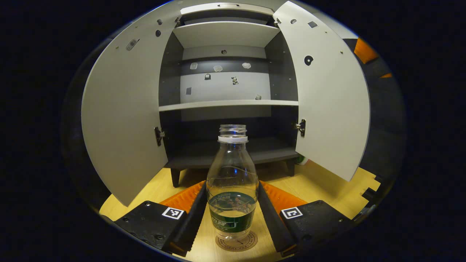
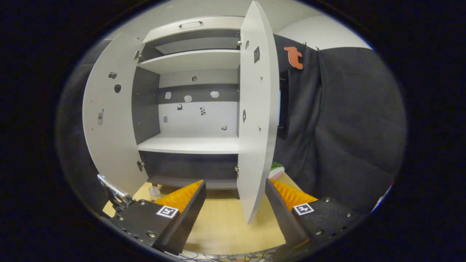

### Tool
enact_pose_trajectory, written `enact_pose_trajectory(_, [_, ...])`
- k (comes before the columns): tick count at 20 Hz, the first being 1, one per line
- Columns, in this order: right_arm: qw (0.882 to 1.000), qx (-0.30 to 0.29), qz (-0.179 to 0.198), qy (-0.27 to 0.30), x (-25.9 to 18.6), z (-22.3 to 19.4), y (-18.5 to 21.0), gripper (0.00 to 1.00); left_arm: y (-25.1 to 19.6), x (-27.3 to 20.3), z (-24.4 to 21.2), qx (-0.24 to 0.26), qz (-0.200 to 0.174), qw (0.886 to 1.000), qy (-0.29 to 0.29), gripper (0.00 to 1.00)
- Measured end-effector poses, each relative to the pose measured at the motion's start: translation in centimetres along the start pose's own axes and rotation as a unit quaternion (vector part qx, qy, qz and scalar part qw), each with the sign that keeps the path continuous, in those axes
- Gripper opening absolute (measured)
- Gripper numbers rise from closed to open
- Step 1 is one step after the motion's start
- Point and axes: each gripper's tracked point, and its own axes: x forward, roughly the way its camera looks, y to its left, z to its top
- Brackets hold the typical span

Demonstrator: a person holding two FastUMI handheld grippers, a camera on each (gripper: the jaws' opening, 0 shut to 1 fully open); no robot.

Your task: Grasp the bottle in the cabinet with the left hand and place it on the coaster, then close the right door with the right hand and the left door with the left hand.

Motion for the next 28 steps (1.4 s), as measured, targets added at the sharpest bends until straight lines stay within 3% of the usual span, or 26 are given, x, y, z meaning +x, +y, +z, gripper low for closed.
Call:
enact_pose_trajectory(5, [1.0,-0.007,-0.005,0.023,-0.4,-2.1,-0.3,0.99,0.1,0.4,-4.3,-0.01,0.001,1.0,0.03,0.82])
enact_pose_trajectory(10, [0.999,-0.015,0.002,0.035,-0.5,-2.8,0.4,0.99,0.3,0.5,-4.2,-0.019,0.009,1.0,0.022,0.83])
enact_pose_trajectory(11, [0.999,-0.014,0.004,0.035,-0.4,-2.8,0.5,0.94,0.4,0.2,-4.3,-0.022,0.012,0.999,0.03,0.82])
enact_pose_trajectory(12, [0.999,-0.012,0.005,0.034,-0.2,-2.6,0.8,0.99,0.5,0.1,-4.3,-0.025,0.015,0.999,0.032,0.82])
enact_pose_trajectory(14, [0.999,-0.01,0.009,0.034,-0.1,-2.7,1.1,0.94,0.6,-0.3,-4.4,-0.03,0.02,0.999,0.035,0.82])
enact_pose_trajectory(16, [0.999,-0.006,0.013,0.036,-0.1,-2.9,1.4,0.99,0.4,-0.7,-4.6,-0.027,0.018,0.999,0.033,0.83])
enact_pose_trajectory(17, [0.999,-0.004,0.013,0.037,-0.2,-3.1,1.3,0.94,0.3,-0.8,-4.6,-0.024,0.016,0.999,0.033,0.83])
enact_pose_trajectory(19, [0.999,0.0,0.012,0.04,-0.2,-3.4,1.2,0.94,0.1,-1.0,-4.8,-0.017,0.013,0.999,0.037,0.83])
enact_pose_trajectory(20, [0.999,0.002,0.012,0.041,-0.3,-3.4,1.1,0.99,0.1,-1.2,-5.1,-0.019,0.014,0.999,0.042,0.84])
enact_pose_trajectory(28, [0.999,0.008,0.016,0.034,-0.6,-3.3,1.0,0.99,0.8,-2.1,-3.9,-0.01,0.023,0.999,0.033,0.85])
